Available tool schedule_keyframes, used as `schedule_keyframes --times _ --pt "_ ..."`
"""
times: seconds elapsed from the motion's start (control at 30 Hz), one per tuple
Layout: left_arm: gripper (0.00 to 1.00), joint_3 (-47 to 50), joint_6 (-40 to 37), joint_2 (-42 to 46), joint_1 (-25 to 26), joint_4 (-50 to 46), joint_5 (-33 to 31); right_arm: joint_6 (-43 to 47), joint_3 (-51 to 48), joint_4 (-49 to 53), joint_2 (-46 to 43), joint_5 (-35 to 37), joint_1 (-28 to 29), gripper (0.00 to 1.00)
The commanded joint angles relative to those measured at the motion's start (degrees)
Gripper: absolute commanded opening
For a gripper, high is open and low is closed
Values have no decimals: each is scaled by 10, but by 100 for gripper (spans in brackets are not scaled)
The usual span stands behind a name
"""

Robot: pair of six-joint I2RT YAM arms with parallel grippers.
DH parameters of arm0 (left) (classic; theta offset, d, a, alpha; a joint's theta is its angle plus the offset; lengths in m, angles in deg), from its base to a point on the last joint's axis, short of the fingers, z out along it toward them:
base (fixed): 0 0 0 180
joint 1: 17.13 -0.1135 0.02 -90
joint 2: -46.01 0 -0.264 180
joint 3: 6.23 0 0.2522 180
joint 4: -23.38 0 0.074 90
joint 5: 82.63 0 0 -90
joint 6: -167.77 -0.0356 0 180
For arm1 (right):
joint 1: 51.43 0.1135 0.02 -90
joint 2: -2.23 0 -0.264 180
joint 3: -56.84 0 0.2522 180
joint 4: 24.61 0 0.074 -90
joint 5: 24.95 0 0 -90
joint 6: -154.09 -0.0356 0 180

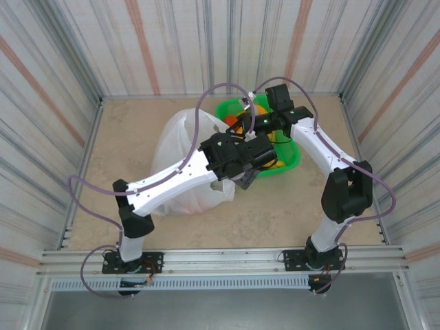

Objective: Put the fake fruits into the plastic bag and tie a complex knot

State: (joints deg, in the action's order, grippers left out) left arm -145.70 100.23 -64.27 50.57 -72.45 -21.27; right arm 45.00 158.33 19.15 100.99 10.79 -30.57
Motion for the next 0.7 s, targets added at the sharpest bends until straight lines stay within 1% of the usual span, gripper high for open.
schedule_keyframes --times 0.0,0.17,0.33,0.43,0.47,0.6,0.67 --pt "89 5 30 -26 6 5 -35 -7 -12 -2 -19 -16 -4 0" --pt "90 -13 27 -60 6 -10 -95 -10 -19 -6 -21 -16 -4 0" --pt "91 -20 36 -92 6 -37 -118 -12 -20 -9 -22 -17 -5 0" --pt "90 -18 46 -94 5 -50 -129 -14 -21 -11 -21 -18 -5 0" --pt "89 -17 49 -108 6 -54 -137 -14 -20 -13 -21 -18 -5 0" --pt "84 -16 61 -116 9 -74 -171 -15 -20 -12 -20 -18 -6 0" --pt "77 -14 67 -120 10 -83 -183 -15 -20 -13 -19 -18 -6 0"
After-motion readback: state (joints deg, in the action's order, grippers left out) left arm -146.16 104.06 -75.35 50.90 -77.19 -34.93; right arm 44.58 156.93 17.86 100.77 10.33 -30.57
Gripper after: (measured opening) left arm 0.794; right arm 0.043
